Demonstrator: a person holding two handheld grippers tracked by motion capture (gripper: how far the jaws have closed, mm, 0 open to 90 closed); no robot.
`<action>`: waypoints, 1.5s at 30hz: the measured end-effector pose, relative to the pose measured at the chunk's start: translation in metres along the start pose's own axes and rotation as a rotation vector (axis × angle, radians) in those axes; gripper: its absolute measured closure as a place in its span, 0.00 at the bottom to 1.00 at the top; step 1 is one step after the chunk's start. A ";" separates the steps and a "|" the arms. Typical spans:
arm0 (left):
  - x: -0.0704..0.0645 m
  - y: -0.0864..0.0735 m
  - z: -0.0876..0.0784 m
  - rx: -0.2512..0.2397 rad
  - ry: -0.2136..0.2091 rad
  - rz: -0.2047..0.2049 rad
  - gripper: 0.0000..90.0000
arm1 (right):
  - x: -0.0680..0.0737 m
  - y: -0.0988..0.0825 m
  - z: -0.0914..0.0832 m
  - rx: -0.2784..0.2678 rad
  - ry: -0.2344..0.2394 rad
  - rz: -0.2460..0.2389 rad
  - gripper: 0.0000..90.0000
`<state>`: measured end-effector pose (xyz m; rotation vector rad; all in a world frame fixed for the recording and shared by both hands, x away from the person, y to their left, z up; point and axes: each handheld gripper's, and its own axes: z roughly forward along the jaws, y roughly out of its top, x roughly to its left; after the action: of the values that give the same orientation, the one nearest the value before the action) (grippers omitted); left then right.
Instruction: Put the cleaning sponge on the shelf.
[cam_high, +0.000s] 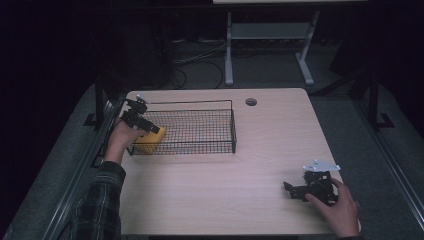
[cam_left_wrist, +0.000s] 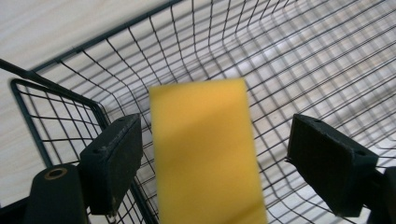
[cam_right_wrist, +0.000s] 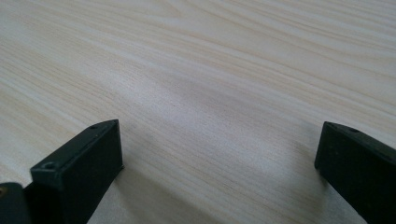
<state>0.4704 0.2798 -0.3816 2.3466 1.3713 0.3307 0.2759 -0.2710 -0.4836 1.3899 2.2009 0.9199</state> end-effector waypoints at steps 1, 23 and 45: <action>0.000 0.000 -0.002 -0.003 -0.001 0.000 0.20 | 0.000 0.000 0.000 0.000 0.000 0.000 0.00; -0.036 -0.042 -0.052 -0.147 -0.022 0.042 0.20 | 0.000 0.000 0.000 0.000 0.000 0.000 0.00; -0.074 -0.131 -0.049 -0.176 -0.019 0.065 0.20 | 0.000 0.000 0.000 0.000 0.000 0.000 0.00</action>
<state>0.3132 0.2829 -0.3971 2.2465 1.2077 0.4286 0.2759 -0.2710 -0.4836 1.3903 2.2009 0.9195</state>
